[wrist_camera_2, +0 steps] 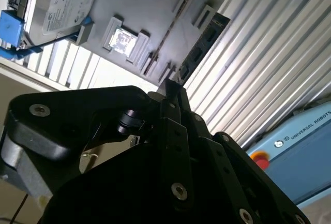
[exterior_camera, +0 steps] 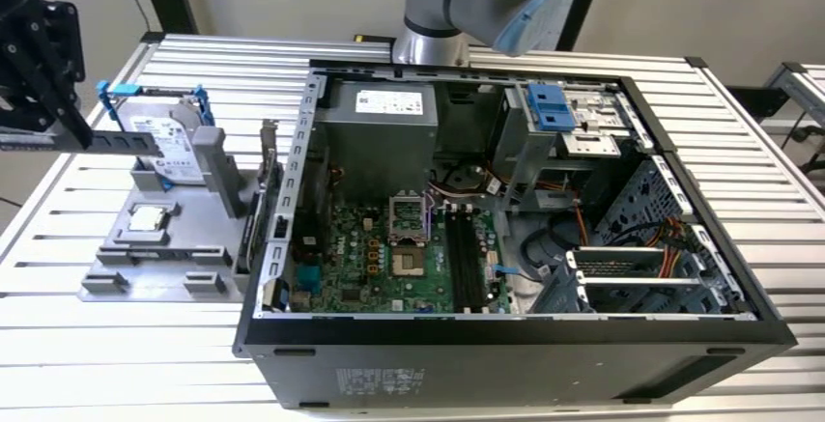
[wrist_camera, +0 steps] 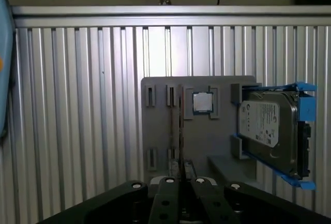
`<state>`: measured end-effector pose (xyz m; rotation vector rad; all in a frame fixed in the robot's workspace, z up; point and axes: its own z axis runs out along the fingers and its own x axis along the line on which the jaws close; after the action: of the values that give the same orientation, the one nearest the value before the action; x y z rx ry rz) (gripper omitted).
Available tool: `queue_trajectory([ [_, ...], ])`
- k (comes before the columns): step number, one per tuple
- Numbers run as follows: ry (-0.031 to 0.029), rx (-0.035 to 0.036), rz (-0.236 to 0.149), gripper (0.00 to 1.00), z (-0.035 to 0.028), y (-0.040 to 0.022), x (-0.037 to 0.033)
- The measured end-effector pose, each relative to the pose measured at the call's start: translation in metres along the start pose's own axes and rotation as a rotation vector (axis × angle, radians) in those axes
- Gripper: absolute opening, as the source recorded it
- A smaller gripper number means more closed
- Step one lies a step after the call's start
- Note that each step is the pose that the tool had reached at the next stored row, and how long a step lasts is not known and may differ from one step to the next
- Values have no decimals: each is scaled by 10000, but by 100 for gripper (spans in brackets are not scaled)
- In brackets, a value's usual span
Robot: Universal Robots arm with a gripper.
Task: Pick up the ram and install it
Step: 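Pick up the ram and move it above insertion slot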
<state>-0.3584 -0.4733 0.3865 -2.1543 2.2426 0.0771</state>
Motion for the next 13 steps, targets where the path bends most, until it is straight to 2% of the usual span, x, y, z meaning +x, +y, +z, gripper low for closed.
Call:
queue_trajectory([
  [9, -21, -3, -44, 0, -131, 4, -92],
  [13, -22, 1, -44, 0, -131, 5, -92],
])
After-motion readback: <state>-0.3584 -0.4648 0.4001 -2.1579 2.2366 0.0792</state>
